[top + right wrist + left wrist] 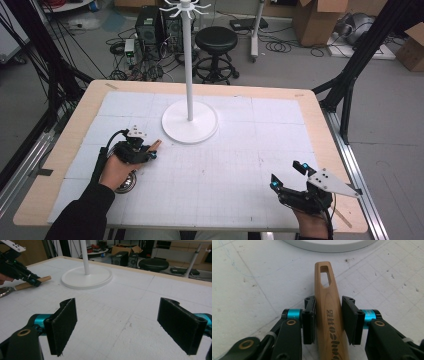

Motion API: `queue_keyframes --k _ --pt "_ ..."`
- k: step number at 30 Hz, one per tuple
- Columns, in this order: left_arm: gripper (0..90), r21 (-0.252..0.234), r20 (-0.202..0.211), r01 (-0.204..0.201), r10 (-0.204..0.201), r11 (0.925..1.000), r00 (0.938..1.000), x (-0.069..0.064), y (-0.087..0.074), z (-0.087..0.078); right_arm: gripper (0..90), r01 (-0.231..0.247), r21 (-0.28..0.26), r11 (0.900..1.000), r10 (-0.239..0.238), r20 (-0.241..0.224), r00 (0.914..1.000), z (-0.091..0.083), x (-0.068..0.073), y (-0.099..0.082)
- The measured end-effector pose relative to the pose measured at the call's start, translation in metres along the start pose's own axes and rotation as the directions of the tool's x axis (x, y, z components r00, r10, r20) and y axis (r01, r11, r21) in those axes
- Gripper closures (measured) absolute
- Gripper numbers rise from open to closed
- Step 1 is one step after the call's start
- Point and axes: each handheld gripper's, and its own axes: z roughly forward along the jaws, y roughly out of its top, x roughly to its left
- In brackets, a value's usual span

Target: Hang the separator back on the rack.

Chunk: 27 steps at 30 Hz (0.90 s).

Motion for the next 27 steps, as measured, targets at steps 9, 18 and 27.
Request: queue_keyframes --k 9,18,27 --pt "67.1 0.015 0.001 0.025 -0.025 0.9996 0.9997 -0.002 0.0 -0.003 14.7 -0.003 0.001 1.0 0.003 0.001 1.0 0.0 0.0 0.0" --pt "67.4 -0.066 0.026 0.03 -0.028 0.9974 0.9993 -0.006 0.002 -0.023 14.7 -0.003 0.001 1.0 0.003 -0.001 1.0 0.0 0.0 0.0" --pt "67.4 -0.163 0.054 0.026 -0.017 0.9862 0.9984 -0.016 0.003 -0.047 14.8 -0.007 0.0 1.0 0.007 -0.002 1.0 0.0 0.0 0.0"
